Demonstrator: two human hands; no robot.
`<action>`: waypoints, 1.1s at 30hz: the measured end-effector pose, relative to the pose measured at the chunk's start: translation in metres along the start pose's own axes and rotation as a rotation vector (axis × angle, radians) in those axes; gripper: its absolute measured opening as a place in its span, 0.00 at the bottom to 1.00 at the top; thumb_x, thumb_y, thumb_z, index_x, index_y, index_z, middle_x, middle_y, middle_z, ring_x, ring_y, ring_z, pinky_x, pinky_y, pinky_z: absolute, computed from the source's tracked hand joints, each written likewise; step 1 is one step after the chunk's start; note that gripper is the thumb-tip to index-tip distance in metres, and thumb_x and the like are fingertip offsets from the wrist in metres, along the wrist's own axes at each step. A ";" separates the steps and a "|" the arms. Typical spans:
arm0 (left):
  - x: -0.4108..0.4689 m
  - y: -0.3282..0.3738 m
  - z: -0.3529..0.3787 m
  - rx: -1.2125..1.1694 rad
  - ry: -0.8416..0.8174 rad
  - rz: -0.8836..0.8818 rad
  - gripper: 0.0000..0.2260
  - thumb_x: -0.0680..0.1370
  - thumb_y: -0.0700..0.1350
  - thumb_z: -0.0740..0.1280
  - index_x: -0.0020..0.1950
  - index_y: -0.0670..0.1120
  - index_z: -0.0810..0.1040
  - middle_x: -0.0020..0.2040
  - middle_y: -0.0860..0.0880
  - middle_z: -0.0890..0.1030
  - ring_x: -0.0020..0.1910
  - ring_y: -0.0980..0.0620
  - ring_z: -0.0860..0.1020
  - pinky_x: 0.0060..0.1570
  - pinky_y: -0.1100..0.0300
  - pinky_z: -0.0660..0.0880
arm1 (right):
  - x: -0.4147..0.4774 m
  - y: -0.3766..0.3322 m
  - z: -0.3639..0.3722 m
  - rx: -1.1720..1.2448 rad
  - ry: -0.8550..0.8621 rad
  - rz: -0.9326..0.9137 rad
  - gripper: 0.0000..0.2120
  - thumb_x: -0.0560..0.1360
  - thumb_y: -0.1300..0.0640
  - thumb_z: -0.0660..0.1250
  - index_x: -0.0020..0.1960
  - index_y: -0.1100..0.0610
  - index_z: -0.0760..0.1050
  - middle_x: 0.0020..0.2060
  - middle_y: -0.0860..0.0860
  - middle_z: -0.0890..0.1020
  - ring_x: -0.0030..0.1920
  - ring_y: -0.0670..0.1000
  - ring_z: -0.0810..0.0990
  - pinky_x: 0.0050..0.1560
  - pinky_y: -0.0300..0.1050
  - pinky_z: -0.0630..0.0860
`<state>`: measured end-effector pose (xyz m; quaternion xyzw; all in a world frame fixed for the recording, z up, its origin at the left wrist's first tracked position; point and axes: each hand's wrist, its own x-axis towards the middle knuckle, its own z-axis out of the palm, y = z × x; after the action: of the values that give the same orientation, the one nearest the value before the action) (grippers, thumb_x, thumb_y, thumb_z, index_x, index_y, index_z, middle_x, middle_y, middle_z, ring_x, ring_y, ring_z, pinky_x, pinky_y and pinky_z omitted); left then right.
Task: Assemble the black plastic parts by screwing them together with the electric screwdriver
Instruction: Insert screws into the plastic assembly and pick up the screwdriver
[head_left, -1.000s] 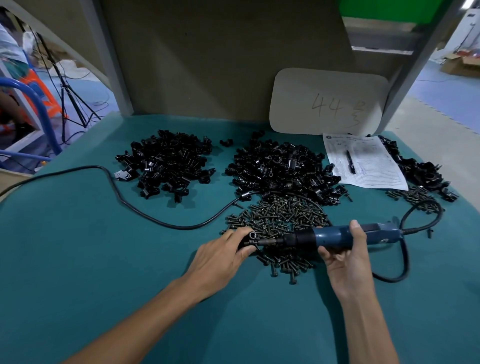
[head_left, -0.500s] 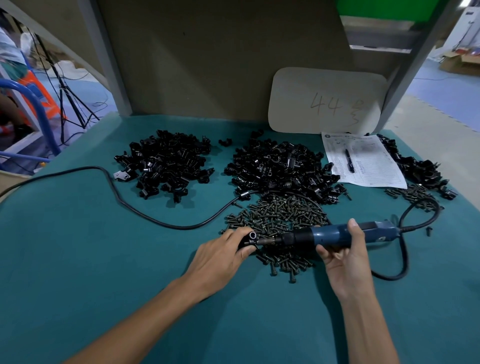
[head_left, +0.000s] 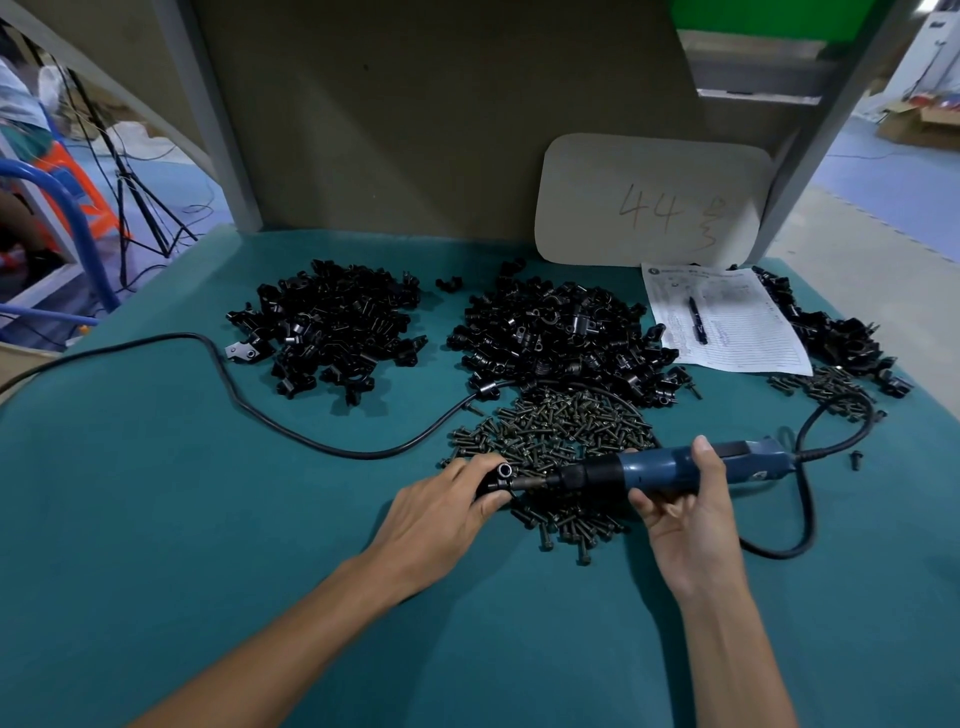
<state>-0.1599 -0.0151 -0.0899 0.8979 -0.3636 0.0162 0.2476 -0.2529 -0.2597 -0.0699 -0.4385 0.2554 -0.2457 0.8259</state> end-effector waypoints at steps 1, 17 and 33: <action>0.000 0.000 0.000 0.000 0.001 0.000 0.21 0.82 0.67 0.45 0.71 0.61 0.62 0.50 0.61 0.71 0.34 0.63 0.70 0.31 0.66 0.60 | 0.000 0.000 0.000 -0.002 0.000 0.001 0.13 0.79 0.43 0.68 0.52 0.52 0.75 0.35 0.46 0.84 0.38 0.44 0.84 0.34 0.39 0.81; 0.000 -0.001 0.002 -0.017 -0.004 -0.039 0.25 0.81 0.68 0.43 0.71 0.59 0.62 0.48 0.61 0.71 0.37 0.58 0.72 0.34 0.60 0.65 | 0.000 0.001 0.000 0.008 0.002 0.026 0.15 0.78 0.41 0.68 0.55 0.52 0.75 0.38 0.46 0.85 0.40 0.45 0.85 0.35 0.40 0.81; -0.004 -0.002 0.001 -0.165 -0.013 -0.102 0.24 0.81 0.71 0.45 0.72 0.62 0.59 0.61 0.60 0.76 0.51 0.56 0.77 0.45 0.54 0.72 | -0.005 -0.005 0.001 -0.030 0.000 -0.007 0.17 0.71 0.47 0.74 0.53 0.55 0.78 0.45 0.49 0.85 0.44 0.46 0.85 0.37 0.38 0.81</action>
<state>-0.1611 -0.0117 -0.0923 0.8920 -0.3190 -0.0321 0.3188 -0.2564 -0.2585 -0.0642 -0.4518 0.2575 -0.2444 0.8184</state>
